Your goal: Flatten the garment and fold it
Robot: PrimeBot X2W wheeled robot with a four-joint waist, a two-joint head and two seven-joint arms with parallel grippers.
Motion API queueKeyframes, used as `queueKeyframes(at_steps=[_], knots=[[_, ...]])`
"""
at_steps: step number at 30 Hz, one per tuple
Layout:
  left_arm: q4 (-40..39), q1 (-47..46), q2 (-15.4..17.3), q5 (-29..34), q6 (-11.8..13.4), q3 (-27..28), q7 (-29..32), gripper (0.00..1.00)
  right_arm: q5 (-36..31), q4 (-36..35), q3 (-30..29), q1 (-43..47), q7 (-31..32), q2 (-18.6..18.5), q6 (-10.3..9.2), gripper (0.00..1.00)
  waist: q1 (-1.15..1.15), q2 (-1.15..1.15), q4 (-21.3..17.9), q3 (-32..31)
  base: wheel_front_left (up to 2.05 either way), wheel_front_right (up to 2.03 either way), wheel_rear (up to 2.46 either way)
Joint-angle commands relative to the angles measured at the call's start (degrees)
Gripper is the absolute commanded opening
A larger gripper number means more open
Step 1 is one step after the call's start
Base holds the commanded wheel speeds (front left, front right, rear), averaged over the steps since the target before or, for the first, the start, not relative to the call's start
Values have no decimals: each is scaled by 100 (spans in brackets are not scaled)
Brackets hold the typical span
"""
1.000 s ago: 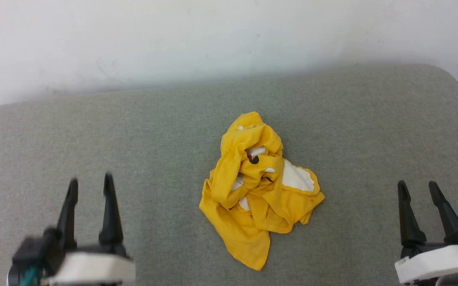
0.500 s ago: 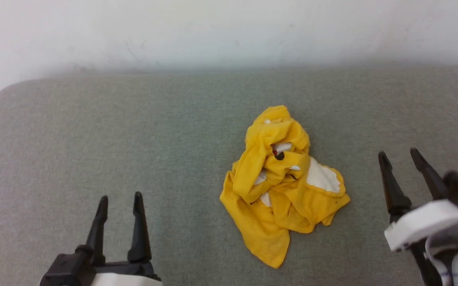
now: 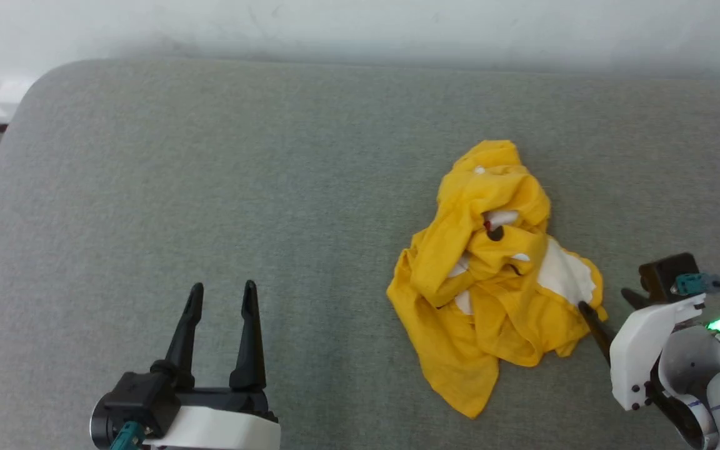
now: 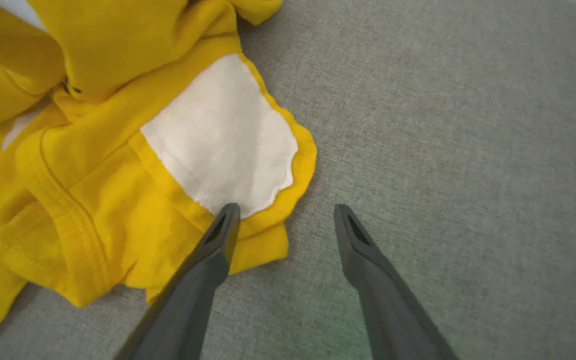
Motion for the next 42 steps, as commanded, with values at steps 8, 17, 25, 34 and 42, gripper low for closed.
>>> queueKeyframes(at_steps=[8,17,25,34,42], knots=[[124,-163,-127,122,-142,26,-27,100,166,603,33,-54,265,331,-5,0,-1,0,378,275,0,0,0],[238,-78,-185,168,-174,217,-27,100,-88,587,-455,-479,-554,425,-5,0,-1,0,-49,-122,0,0,0],[351,106,-216,145,-192,304,-27,100,-696,-186,-1327,-861,-785,-49,-5,0,-1,0,-611,-632,0,0,0],[426,162,-244,150,-242,302,-27,100,-1335,-1222,-2288,730,-359,237,-5,0,-1,0,-832,-502,0,0,0],[586,61,-229,166,-335,262,-27,100,-1340,-733,-2383,1805,-316,1028,-5,25,-1,0,-828,-452,0,0,0]])
